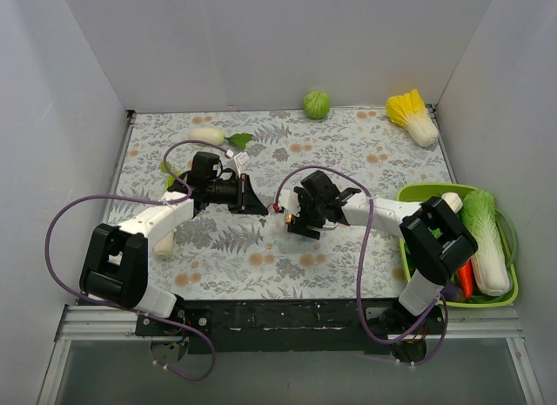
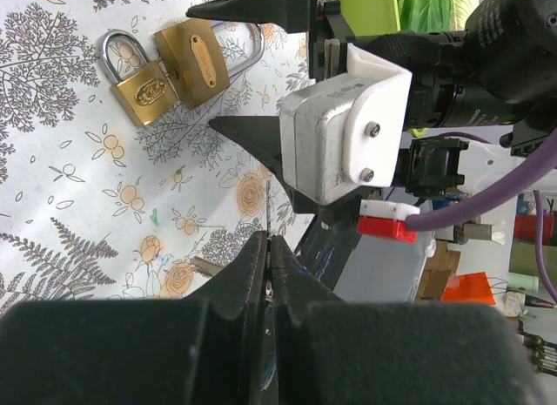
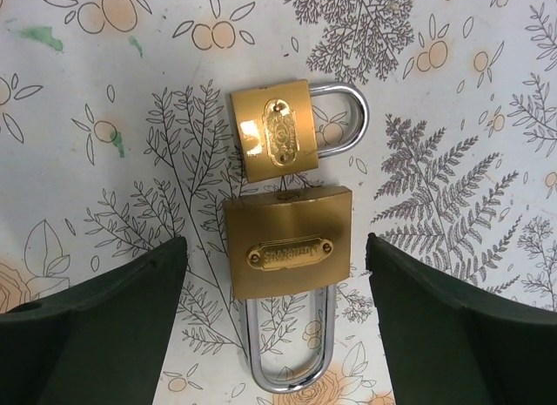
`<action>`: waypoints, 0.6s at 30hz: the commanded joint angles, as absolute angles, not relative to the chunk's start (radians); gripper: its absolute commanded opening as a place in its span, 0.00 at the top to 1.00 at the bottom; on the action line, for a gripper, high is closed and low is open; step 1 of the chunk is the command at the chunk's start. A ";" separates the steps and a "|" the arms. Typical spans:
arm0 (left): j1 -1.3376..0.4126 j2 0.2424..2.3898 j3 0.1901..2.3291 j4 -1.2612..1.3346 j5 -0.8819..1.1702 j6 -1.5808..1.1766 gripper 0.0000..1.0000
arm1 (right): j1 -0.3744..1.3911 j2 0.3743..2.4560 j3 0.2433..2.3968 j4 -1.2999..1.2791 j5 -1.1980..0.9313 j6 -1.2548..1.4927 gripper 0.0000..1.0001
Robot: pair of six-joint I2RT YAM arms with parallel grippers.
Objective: Unlock with the key
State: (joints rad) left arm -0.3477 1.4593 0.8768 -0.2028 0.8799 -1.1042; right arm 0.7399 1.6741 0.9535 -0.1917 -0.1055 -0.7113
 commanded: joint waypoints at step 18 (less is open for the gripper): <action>-0.337 1.397 0.867 -0.192 0.904 -1.094 1.00 | 0.635 1.772 1.100 -0.357 -0.279 -0.758 0.11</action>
